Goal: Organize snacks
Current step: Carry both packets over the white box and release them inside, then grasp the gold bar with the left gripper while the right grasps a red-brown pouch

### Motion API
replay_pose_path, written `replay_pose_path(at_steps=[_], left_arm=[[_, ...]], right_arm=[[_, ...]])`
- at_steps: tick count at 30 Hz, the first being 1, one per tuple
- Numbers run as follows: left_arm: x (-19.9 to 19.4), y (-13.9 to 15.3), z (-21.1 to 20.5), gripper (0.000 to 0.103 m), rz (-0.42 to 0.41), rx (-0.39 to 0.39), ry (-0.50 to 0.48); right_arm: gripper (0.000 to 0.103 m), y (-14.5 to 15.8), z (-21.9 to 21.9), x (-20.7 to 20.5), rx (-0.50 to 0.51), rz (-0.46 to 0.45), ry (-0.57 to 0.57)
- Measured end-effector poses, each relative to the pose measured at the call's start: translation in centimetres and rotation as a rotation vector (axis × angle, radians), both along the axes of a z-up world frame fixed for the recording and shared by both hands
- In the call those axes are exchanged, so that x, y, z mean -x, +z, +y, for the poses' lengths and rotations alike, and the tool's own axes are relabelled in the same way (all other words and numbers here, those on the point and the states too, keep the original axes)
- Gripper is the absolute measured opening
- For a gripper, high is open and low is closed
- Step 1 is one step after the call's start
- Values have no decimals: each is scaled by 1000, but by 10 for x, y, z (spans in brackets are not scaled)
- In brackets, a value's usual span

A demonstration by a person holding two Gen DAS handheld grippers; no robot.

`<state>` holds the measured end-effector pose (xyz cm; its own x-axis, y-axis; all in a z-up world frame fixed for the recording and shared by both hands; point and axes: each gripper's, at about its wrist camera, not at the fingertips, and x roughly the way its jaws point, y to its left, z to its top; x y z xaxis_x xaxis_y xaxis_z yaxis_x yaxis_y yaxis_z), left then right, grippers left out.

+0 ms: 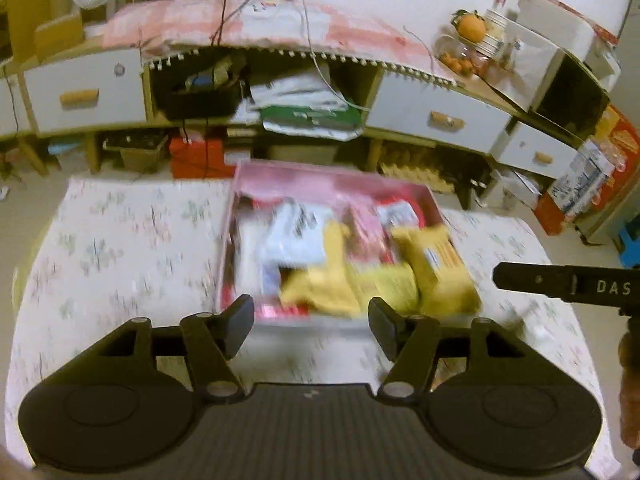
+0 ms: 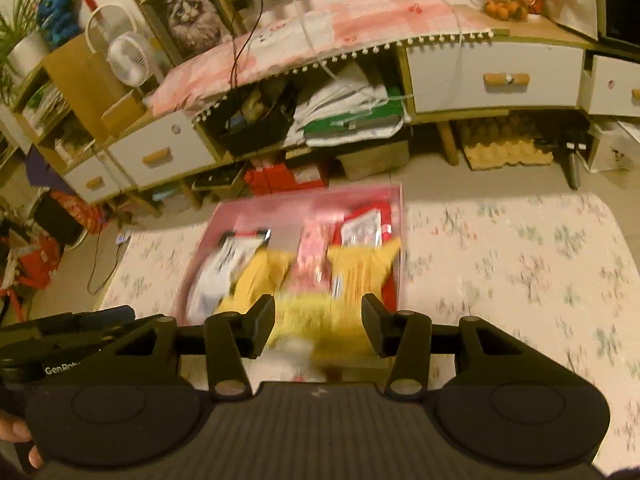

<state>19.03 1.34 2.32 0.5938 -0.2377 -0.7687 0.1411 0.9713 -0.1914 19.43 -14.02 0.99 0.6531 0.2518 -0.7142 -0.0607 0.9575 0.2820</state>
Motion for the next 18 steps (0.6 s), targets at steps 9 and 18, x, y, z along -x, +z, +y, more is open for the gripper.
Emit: replay_pose_path(at_steps=[9, 18], left_arm=[[78, -29, -13, 71, 93, -53, -68], [112, -59, -30, 71, 145, -106, -121]], right_arm=[[49, -13, 3, 65, 19, 91, 46], [53, -60, 20, 129, 118, 258, 184]])
